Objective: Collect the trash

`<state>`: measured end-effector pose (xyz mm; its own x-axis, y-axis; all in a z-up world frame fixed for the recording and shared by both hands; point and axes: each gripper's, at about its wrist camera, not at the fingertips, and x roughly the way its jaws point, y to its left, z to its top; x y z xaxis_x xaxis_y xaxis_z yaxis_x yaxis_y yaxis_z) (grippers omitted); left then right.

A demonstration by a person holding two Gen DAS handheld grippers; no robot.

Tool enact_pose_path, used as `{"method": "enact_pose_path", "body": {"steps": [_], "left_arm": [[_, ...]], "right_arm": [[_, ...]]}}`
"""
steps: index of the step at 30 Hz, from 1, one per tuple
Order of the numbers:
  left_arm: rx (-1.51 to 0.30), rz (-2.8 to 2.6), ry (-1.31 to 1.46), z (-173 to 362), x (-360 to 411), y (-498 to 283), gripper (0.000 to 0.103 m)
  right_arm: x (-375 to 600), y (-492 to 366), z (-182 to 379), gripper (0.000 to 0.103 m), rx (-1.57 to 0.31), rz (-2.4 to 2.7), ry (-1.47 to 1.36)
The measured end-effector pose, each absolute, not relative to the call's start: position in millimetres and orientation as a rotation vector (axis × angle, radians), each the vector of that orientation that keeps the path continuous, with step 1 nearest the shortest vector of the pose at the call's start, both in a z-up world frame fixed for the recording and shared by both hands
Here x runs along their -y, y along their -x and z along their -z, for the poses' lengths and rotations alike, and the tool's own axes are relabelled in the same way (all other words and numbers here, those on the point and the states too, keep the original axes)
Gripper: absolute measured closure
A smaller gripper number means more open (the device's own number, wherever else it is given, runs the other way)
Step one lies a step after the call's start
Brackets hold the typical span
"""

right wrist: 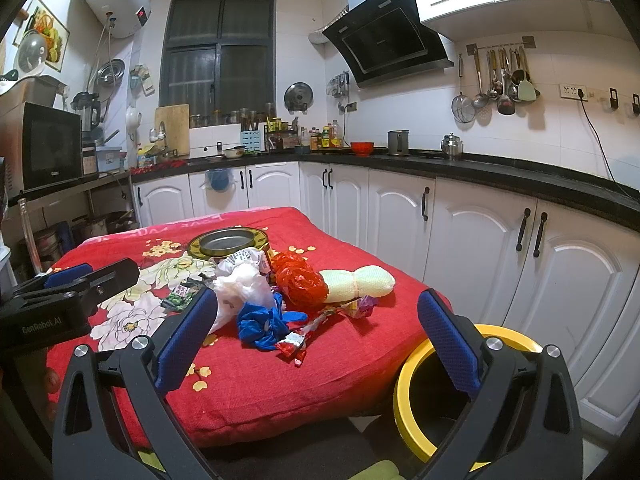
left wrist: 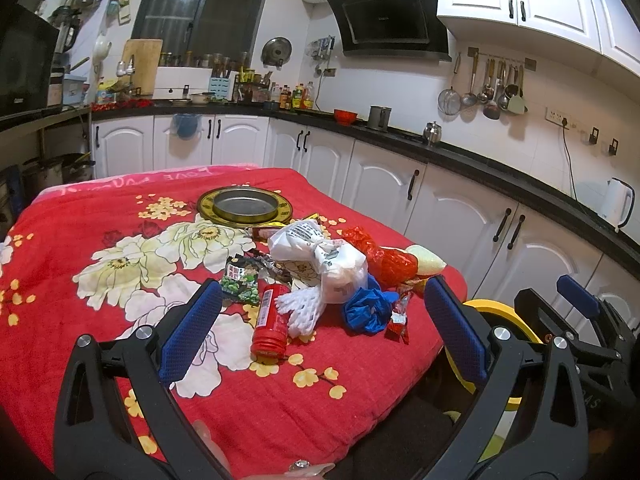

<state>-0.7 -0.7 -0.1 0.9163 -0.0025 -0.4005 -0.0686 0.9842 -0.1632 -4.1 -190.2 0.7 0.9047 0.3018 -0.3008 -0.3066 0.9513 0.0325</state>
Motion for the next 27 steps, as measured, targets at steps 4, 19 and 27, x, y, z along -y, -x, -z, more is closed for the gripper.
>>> {"method": "enact_pose_path", "body": {"steps": [4,19,27], "left_arm": [[-0.411,-0.034,0.176,0.0,0.6,0.9,0.01],[-0.415,-0.037,0.192,-2.6,4.7,-3.3,0.01],[-0.415,-0.088,0.246,-8.4,-30.6,-8.0,0.01]], "right_arm": [[190.3,4.2,-0.6,0.006,-0.308,-0.315,0.015],[188.6,4.2,-2.6,0.006,-0.309,-0.336,0.018],[165.8,-3.3,3.1,0.006,-0.312,-0.43,0.07]]}}
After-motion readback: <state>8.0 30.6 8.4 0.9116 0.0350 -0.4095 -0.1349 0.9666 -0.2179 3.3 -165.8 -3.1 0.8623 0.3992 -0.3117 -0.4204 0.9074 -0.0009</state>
